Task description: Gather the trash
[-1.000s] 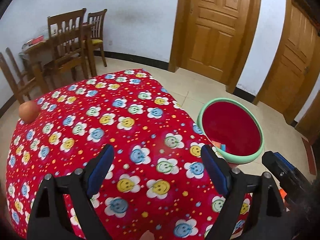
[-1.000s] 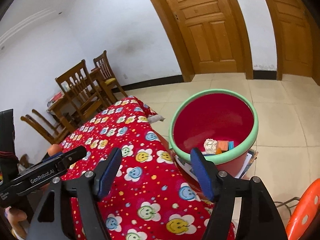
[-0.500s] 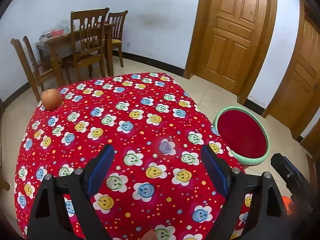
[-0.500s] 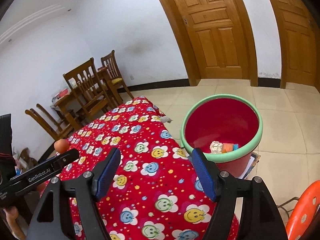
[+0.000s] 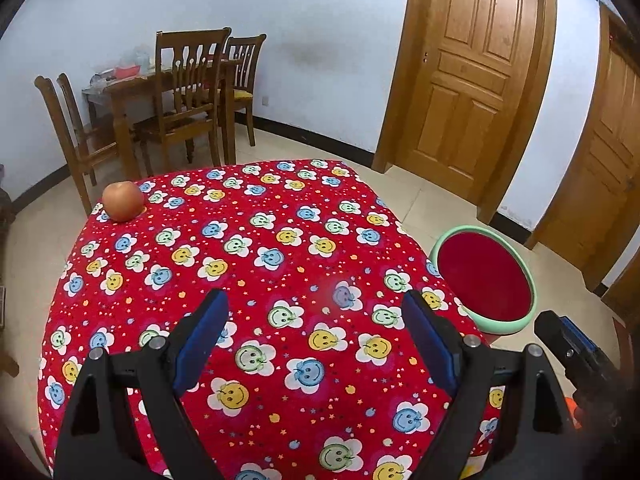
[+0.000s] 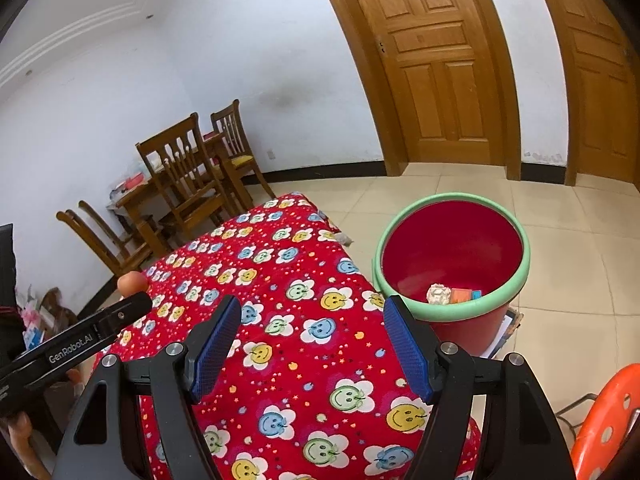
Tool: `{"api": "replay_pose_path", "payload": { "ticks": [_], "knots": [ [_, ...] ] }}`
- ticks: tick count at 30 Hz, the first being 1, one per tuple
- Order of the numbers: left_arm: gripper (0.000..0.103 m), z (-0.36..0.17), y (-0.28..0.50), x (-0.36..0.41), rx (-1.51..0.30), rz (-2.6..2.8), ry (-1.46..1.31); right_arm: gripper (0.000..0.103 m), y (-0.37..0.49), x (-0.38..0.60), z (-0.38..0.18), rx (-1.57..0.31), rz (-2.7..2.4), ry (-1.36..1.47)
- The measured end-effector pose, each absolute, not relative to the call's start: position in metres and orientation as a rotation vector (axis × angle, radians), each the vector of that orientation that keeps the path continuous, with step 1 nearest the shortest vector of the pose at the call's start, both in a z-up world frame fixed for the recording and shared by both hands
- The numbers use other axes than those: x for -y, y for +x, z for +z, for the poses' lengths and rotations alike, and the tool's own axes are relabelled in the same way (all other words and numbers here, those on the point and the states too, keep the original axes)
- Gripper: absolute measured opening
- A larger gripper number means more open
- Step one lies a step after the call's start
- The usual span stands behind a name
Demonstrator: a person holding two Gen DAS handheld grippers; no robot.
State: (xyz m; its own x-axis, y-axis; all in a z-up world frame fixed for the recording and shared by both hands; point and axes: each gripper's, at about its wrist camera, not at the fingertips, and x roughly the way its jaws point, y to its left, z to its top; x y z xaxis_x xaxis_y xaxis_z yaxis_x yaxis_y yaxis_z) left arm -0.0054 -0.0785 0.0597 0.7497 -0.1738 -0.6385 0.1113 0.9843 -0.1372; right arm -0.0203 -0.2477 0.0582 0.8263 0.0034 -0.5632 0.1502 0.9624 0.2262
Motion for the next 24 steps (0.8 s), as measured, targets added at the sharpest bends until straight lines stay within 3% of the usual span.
{"api": "replay_pose_path", "payload": {
  "ticks": [24],
  "knots": [
    [0.087,0.0627,-0.0115,0.0747,-0.696,-0.153,-0.095,0.075,-0.0228,0.2403,0.0606,-0.593,-0.073,0.260]
  ]
}}
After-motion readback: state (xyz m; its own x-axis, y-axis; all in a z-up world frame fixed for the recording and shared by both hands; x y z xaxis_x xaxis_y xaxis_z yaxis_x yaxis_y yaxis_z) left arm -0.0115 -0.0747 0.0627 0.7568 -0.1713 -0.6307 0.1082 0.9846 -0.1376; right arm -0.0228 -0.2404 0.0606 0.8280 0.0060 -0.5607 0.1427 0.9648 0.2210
